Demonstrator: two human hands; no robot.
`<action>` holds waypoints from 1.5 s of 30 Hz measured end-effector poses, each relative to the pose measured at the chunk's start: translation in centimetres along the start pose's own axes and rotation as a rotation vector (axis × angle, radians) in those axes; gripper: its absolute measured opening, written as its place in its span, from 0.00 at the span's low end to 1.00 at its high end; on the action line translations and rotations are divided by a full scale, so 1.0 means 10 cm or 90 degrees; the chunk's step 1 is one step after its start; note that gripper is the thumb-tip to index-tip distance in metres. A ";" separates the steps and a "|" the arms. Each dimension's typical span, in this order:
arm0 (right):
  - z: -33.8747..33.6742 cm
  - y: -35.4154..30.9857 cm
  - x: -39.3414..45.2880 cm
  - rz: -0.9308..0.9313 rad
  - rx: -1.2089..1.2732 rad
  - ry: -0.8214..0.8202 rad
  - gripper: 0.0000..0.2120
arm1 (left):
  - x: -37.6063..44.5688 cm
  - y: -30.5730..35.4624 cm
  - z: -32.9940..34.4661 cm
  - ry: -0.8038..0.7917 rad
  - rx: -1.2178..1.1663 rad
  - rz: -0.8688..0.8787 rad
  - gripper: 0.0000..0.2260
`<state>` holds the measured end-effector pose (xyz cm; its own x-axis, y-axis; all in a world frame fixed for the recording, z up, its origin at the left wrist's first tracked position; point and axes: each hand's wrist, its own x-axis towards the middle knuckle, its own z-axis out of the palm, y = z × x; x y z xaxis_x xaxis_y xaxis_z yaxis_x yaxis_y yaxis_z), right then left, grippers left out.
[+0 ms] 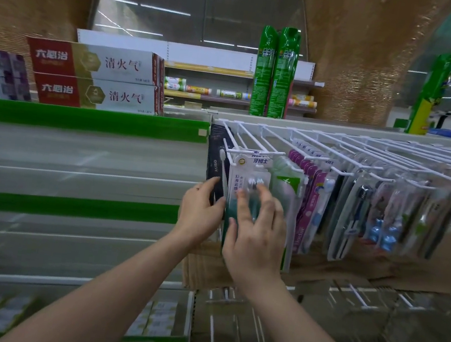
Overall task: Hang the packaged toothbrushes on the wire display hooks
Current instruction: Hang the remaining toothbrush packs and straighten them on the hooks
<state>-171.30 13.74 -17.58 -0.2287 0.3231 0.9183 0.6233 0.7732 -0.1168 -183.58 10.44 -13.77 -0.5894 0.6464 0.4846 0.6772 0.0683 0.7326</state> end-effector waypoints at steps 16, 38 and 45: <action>0.29 -0.04 0.19 0.026 -0.036 -0.053 0.30 | 0.20 -0.14 0.02 0.020 -0.031 -0.001 0.16; 0.95 -0.03 0.64 0.085 -0.061 -0.120 0.27 | 0.83 -0.41 0.15 0.003 0.149 0.054 0.26; 1.13 -0.04 0.73 0.096 -0.091 -0.081 0.24 | 1.06 -0.49 0.17 -0.015 0.319 0.230 0.28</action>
<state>-181.72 21.95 -15.12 -0.2119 0.5019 0.8386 0.7548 0.6291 -0.1858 -192.37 18.21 -12.99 -0.2789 0.7110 0.6455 0.9600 0.1880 0.2077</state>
